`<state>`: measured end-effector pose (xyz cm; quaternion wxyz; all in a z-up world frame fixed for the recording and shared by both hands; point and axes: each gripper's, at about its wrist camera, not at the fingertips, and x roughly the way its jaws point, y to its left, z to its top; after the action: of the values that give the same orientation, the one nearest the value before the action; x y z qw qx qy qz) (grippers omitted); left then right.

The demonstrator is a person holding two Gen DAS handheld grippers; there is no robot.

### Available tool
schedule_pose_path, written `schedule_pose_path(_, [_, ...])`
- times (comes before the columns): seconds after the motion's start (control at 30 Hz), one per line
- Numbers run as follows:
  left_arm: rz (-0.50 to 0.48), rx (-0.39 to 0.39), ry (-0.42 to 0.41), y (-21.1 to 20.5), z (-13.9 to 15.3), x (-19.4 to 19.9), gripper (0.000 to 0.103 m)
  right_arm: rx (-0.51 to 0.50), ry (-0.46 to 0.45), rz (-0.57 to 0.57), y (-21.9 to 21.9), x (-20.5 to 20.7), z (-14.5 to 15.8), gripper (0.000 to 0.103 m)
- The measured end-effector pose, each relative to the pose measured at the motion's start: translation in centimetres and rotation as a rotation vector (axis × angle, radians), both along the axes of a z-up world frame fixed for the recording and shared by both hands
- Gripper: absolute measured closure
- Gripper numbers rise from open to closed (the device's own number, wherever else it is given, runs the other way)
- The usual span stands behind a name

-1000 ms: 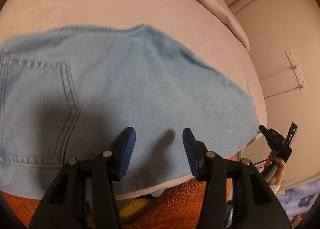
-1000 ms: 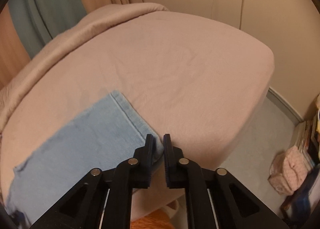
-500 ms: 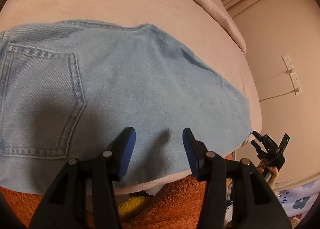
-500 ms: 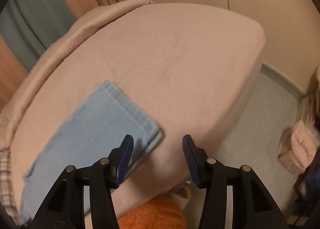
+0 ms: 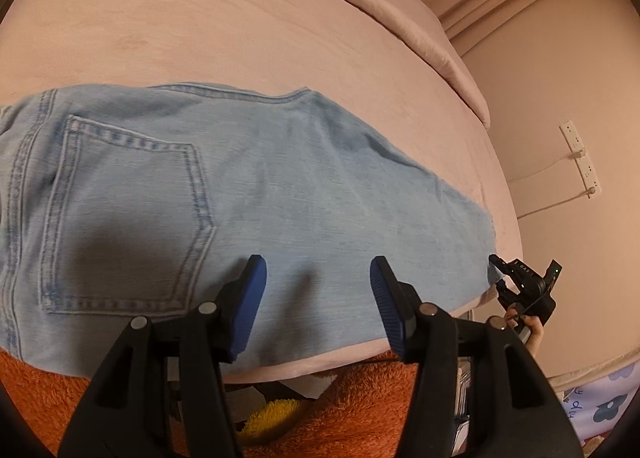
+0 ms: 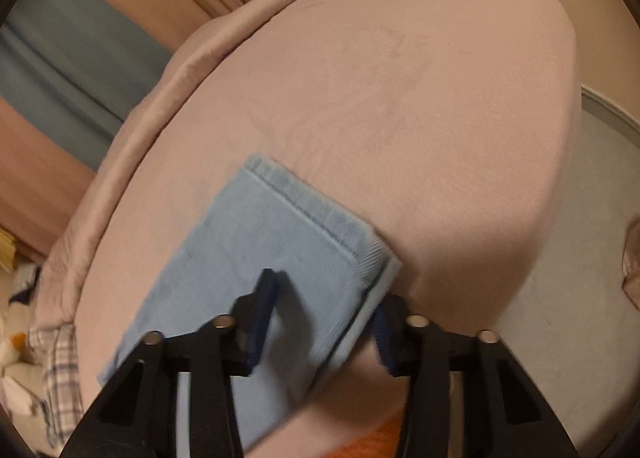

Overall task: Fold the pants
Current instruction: 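Grasp the hem with the right tool and lift it over the leg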

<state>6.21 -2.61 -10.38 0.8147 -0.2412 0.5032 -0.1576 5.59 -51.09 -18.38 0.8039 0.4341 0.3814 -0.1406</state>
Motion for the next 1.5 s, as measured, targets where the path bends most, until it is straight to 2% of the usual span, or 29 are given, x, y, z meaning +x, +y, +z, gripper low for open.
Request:
schedule_pose_path(0.07, [0.003,0.000,0.002,0.3,0.0,-0.1,0.049,0.015,-0.019,-0.005,0.0,0.1,0.0,0.090])
schedule_pose_path(0.13, [0.006,0.002,-0.001,0.6,0.2,-0.2,0.049,0.058,-0.036,-0.018,0.1,-0.2,0.2,0.090])
schedule_pose_path(0.2, [0.012,0.002,-0.009,1.0,0.4,-0.4,0.049,0.023,-0.054,-0.024,0.5,-0.5,1.5,0.091])
schedule_pose_path(0.3, [0.026,0.005,-0.017,1.3,0.6,-0.4,0.049,-0.036,-0.142,-0.006,1.8,-0.8,4.9,0.091])
schedule_pose_path(0.53, [0.072,0.011,-0.042,2.8,1.3,-0.9,0.049,-0.157,-0.389,0.177,8.2,-1.0,14.7,0.091])
schedule_pose_path(0.67, [0.096,0.018,-0.053,3.8,1.7,-1.2,0.048,-0.198,-0.461,0.307,12.6,-0.6,17.5,0.091])
schedule_pose_path(0.73, [0.108,0.021,-0.055,4.2,1.7,-1.4,0.048,-0.197,-0.475,0.379,14.5,-0.1,17.9,0.091])
schedule_pose_path(0.87, [0.130,0.021,-0.059,4.9,1.8,-1.7,0.048,-0.171,-0.488,0.541,18.7,1.8,17.6,0.091])
schedule_pose_path(1.07, [0.147,0.030,-0.054,5.4,1.7,-2.0,0.048,-0.065,-0.404,0.725,23.9,4.5,14.4,0.091])
schedule_pose_path(1.27, [0.148,0.040,-0.049,5.7,1.5,-2.2,0.048,-0.026,-0.253,0.823,26.9,4.7,10.1,0.091])
schedule_pose_path(1.5, [0.141,0.047,-0.043,5.4,1.3,-1.7,0.047,-0.044,-0.119,0.871,28.2,4.8,7.1,0.091])
